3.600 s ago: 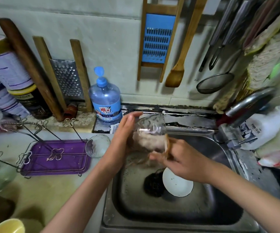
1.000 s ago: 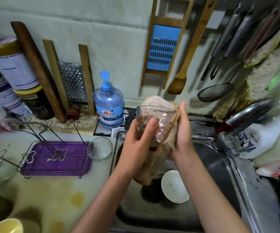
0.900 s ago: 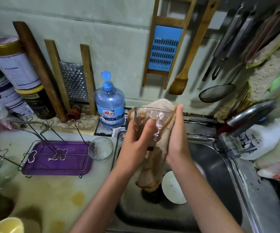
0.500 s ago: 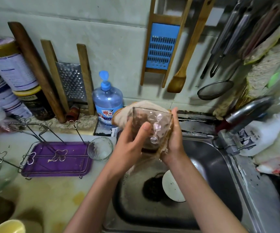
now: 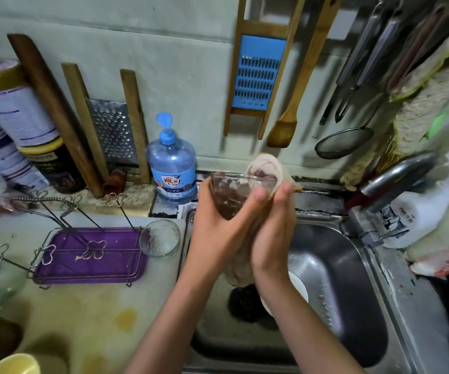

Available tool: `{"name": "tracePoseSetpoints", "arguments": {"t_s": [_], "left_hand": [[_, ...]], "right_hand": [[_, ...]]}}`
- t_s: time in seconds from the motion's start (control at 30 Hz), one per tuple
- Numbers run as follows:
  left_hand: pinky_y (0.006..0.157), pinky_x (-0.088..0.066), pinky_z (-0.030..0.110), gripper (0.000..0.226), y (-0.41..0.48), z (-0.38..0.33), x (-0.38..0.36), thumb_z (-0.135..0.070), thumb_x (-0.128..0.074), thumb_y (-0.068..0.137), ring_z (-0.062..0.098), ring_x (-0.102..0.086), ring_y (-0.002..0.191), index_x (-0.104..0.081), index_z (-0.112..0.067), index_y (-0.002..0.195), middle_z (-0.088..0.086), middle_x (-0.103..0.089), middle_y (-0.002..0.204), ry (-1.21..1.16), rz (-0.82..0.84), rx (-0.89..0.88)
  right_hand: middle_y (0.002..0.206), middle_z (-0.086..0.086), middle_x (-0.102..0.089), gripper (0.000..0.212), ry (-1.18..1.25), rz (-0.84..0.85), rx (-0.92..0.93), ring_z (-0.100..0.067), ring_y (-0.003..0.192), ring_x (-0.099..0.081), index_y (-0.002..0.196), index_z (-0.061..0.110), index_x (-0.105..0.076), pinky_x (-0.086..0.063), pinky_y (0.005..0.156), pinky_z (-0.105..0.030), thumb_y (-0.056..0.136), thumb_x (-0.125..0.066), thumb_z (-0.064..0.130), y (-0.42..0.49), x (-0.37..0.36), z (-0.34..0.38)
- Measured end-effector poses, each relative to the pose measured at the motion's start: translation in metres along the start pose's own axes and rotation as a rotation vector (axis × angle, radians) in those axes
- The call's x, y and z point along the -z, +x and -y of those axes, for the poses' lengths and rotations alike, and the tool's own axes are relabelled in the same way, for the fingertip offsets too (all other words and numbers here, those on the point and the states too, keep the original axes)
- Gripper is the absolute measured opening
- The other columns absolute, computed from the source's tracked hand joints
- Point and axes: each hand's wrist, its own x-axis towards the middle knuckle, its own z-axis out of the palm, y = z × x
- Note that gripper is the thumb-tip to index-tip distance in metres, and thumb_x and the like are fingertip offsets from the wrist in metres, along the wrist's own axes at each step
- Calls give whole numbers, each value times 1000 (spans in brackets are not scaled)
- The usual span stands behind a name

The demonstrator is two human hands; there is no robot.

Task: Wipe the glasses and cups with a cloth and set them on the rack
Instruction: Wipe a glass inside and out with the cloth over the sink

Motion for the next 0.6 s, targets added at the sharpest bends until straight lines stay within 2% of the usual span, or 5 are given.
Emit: {"name": "tracePoseSetpoints", "arguments": {"t_s": [0.13,0.23,0.4,0.53,0.6], "left_hand": [[70,-55,21,66,-3,3,-1,-54,-79,68,10,-68,81,-63,-6,109,3,-72,90,-130,5,149],[84,-57,40,67,-4,11,3,-63,-69,62,21,-71,93,-66,-15,108,6,-75,98,-125,29,209],[72,-53,18,47,-2,11,13,-61,-67,75,9,-71,83,-70,-17,92,-1,-76,89,-117,44,194],[64,-47,18,46,3,16,18,-61,-71,72,4,-57,64,-62,-16,74,-6,-63,67,-7,-84,135],[59,-44,16,40,7,15,21,-53,-68,76,1,-52,57,-58,-14,72,-6,-58,62,-18,-99,166]], "right_hand": [[79,-3,-72,52,-66,-42,-351,-16,76,-68,86,11,-69,-54,69,-27,104,-29,38,25,15,4],[89,-16,-73,59,-22,-21,-637,-29,82,-69,91,7,-74,-56,70,-33,100,-34,50,39,14,10],[55,-1,-68,62,-53,141,-568,-7,45,-63,79,8,-65,-47,40,-15,101,-24,50,19,9,19],[117,-1,-67,58,-368,269,-343,-8,110,-62,110,28,-59,-45,102,-31,89,-30,72,-23,-5,10],[125,8,-56,30,-514,335,-280,-2,120,-51,103,35,-52,-34,105,-19,94,-35,59,-39,-5,12]]}}
